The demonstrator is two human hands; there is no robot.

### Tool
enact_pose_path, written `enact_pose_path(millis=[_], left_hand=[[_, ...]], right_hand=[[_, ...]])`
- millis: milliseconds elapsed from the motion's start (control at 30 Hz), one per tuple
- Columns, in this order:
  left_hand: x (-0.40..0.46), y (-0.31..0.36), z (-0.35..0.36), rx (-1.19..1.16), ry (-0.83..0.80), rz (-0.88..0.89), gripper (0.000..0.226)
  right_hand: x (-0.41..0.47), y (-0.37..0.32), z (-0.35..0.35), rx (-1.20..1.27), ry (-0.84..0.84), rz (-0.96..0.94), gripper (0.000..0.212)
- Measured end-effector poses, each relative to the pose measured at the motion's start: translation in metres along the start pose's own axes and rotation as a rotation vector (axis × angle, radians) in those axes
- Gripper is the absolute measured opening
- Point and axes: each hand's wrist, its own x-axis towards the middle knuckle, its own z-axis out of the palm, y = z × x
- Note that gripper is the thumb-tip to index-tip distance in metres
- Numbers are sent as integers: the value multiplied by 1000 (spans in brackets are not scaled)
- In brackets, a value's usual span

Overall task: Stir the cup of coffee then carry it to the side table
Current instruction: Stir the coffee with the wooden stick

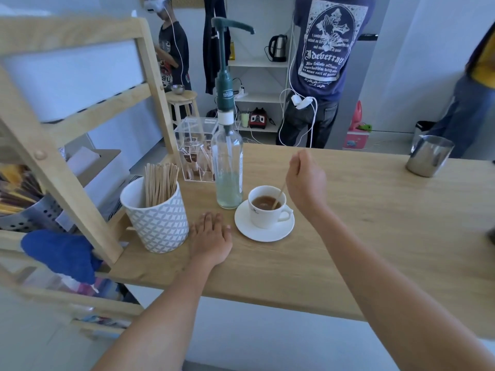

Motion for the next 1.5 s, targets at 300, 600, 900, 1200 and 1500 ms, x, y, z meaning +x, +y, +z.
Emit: enact_pose_path(millis=[300,600,900,1200,1500], left_hand=[[0,0,1,-10,8,6,59],[0,0,2,-14,25,1,59],[-2,0,-1,-13,21,1,59],[-1,0,0,-25,17,4,59],[-1,-1,1,-29,15,7,60]], right_hand=[[6,-8,20,-115,-166,-103,30],[4,-13,27,-50,-218,-131,33],[3,-10,24,-178,-165,-134,28],[5,-5,22,-177,-134,-95,24],[3,-7,22,-183,-155,-131,25]])
